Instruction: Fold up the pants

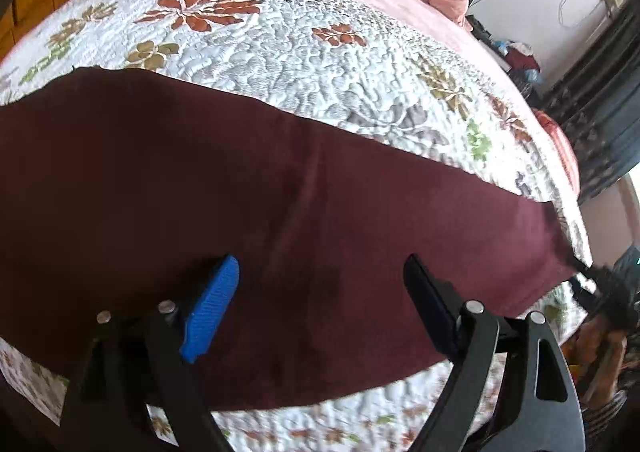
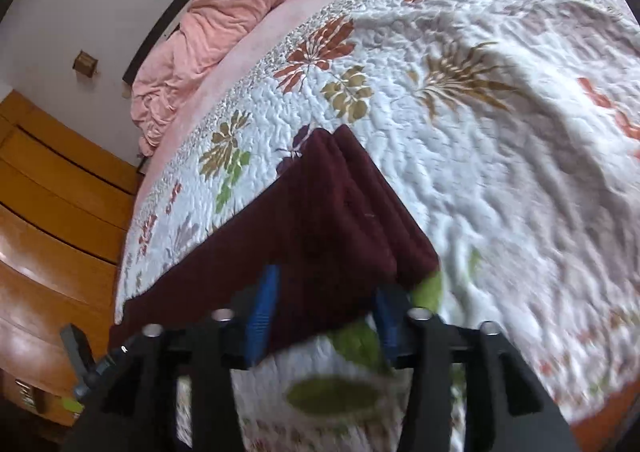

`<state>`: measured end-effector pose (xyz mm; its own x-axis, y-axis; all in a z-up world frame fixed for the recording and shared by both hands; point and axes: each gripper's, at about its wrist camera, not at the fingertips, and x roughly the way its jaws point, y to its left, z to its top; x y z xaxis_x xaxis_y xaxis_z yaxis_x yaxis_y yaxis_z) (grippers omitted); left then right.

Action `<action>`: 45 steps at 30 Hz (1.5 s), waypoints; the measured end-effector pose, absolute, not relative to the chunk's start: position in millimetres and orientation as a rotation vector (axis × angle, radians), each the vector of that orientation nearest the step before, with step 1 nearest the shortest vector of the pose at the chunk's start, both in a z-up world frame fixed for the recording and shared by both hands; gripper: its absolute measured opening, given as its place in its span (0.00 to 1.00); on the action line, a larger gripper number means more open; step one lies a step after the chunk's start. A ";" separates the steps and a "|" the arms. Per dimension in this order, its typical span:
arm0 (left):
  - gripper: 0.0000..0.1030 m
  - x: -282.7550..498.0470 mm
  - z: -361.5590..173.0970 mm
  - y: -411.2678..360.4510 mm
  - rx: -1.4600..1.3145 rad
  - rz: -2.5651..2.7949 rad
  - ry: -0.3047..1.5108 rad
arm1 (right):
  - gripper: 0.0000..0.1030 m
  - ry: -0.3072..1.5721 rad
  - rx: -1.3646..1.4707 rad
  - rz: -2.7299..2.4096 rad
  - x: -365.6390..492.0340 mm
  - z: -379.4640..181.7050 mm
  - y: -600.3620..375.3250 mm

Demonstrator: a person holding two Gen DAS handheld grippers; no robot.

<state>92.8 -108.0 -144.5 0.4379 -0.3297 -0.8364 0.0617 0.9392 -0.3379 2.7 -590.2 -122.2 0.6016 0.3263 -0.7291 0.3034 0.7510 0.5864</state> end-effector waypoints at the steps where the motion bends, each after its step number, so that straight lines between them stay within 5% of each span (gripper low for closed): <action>1: 0.82 91.9 -145.9 -109.8 -0.272 -0.251 1.095 | 0.62 0.958 0.761 0.032 -0.7 -123.2 -589.5; 3: 0.83 91.5 -148.3 -115.6 -0.248 -0.256 1.104 | 0.78 0.971 0.793 0.055 -9.2 -125.9 -587.1; 11: 0.86 93.4 -155.6 -126.7 -0.189 -0.250 1.097 | 0.81 0.938 0.732 0.028 14.5 -140.5 -570.8; 14: 0.86 94.4 -145.3 -112.6 -0.215 -0.218 1.069 | 0.66 0.923 0.757 0.023 28.5 -141.5 -570.9; 15: 0.86 94.7 -141.2 -105.7 -0.209 -0.193 1.055 | 0.40 0.924 0.767 0.022 33.3 -142.2 -573.9; 16: 0.86 95.3 -138.4 -98.8 -0.203 -0.169 1.042 | 0.25 0.929 0.776 0.025 37.7 -142.8 -576.6; 19: 0.86 104.5 -140.0 -66.6 -0.174 -0.047 1.050 | 0.18 0.922 0.802 0.070 48.6 -136.4 -582.0; 27: 0.79 126.1 -153.6 -41.4 -0.352 -0.069 1.117 | 0.13 0.841 0.816 0.038 31.6 -104.6 -607.3; 37: 0.89 111.1 -165.5 -103.1 -0.062 -0.137 1.061 | 0.15 0.911 0.862 -0.123 -1.1 -150.3 -626.4; 45: 0.89 108.3 -167.7 -93.3 -0.204 -0.242 1.092 | 0.20 0.962 0.810 -0.165 10.7 -149.0 -618.7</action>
